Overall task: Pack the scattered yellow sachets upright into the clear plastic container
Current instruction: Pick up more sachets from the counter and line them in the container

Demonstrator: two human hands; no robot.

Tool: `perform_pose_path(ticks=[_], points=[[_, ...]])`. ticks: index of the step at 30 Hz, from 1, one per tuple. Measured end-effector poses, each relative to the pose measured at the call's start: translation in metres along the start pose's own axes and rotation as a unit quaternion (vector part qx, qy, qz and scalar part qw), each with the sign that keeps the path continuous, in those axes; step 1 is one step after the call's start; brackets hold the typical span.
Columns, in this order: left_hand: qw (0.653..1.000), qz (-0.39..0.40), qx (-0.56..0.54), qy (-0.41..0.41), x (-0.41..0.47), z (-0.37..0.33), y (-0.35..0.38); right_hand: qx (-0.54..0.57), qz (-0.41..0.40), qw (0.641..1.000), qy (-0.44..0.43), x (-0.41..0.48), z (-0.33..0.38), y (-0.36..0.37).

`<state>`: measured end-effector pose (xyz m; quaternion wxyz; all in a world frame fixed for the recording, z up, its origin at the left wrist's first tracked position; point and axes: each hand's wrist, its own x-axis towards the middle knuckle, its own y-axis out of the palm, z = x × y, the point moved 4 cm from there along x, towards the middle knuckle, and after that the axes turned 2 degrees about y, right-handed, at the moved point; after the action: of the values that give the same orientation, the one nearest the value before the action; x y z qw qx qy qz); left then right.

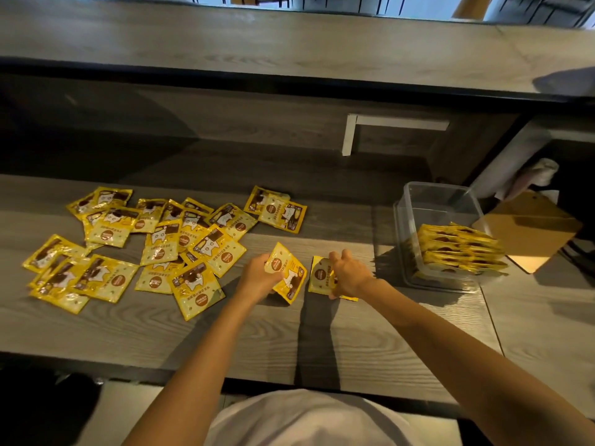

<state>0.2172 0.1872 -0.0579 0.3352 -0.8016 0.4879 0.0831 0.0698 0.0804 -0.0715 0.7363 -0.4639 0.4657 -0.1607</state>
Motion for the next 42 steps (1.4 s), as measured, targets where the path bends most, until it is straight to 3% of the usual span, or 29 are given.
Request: perform_pose_path(ticks=[5,9,16,21,25,28,34,38,42], points=[[0.999,-0.013,0.041,0.023,-0.001,-0.01,0.004,0.022,0.008,1.0,0.016,-0.001,-0.003,-0.004],[0.994,-0.04,0.087,0.05,-0.004,-0.028,0.005,0.048,-0.051,0.998,0.003,-0.005,-0.011,-0.023],[0.98,-0.103,0.132,0.109,-0.01,-0.089,0.013,0.191,-0.156,0.968,-0.035,-0.017,-0.044,-0.077],[0.966,-0.134,0.128,0.182,-0.016,-0.153,0.028,0.375,-0.279,0.884,0.026,-0.034,-0.088,-0.122],[0.951,-0.141,0.14,0.238,-0.017,-0.199,0.053,0.408,-0.381,0.829,0.037,-0.049,-0.134,-0.15],[0.944,-0.118,0.132,0.279,-0.014,-0.227,0.082,0.398,-0.423,0.814,0.033,-0.058,-0.169,-0.16],[0.934,-0.054,0.123,0.33,-0.005,-0.256,0.143,0.406,-0.431,0.803,0.064,-0.056,-0.226,-0.155],[0.94,-0.019,0.136,0.311,0.007,-0.259,0.175,0.419,-0.405,0.809,0.069,-0.049,-0.247,-0.15],[0.944,0.065,0.189,0.261,0.018,-0.25,0.198,0.413,-0.36,0.833,0.072,-0.037,-0.263,-0.142]])
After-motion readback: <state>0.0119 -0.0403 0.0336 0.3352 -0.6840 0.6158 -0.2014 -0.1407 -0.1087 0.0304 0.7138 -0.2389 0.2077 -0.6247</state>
